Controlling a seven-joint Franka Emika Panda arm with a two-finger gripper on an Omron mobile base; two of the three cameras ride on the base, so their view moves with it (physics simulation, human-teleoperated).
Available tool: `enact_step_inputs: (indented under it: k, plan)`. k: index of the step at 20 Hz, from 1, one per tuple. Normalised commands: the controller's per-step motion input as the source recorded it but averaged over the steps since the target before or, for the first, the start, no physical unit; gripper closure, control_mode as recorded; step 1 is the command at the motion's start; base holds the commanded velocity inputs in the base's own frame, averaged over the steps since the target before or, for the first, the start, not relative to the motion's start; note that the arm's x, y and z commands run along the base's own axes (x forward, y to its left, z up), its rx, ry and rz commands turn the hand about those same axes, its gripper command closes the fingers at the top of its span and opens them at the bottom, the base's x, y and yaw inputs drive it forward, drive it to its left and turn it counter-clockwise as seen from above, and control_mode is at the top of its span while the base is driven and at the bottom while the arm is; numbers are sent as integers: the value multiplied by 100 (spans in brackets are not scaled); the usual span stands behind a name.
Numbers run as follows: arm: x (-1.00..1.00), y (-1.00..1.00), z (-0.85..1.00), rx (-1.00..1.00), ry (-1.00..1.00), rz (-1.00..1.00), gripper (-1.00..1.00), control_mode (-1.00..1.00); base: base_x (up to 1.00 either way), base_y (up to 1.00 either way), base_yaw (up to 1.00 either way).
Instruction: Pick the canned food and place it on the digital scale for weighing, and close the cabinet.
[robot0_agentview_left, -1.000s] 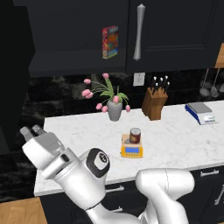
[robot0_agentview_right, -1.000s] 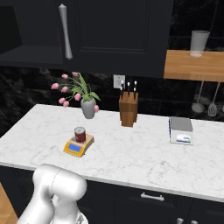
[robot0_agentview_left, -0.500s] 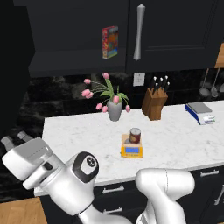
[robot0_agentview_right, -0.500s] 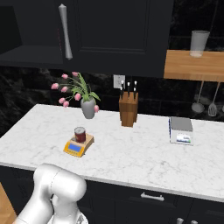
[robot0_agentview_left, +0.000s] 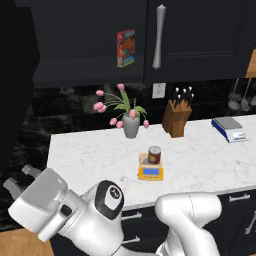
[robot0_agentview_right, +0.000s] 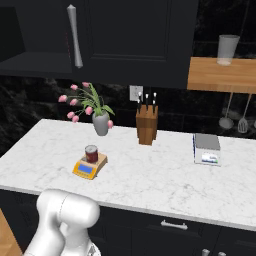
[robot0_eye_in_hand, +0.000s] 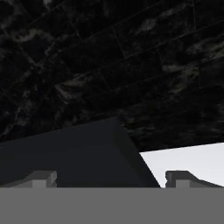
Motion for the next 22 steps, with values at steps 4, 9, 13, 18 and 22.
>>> enact_step_inputs:
  k: [4, 9, 13, 18, 22]
  plan:
    - [-16, 51, -29, 1, -13, 0, -100, -100, 0, 0, 0]
    - [34, 97, -18, 14, -13, 0, -100, -100, 0, 0, 0]
    - [31, 94, -75, 19, -16, 0, -100, -100, 0, 0, 0]
    - [-18, 45, -69, 16, -3, 0, -100, -100, 0, 0, 0]
    - [-82, -34, -67, 7, 14, -4, -100, -100, 0, 0, 0]
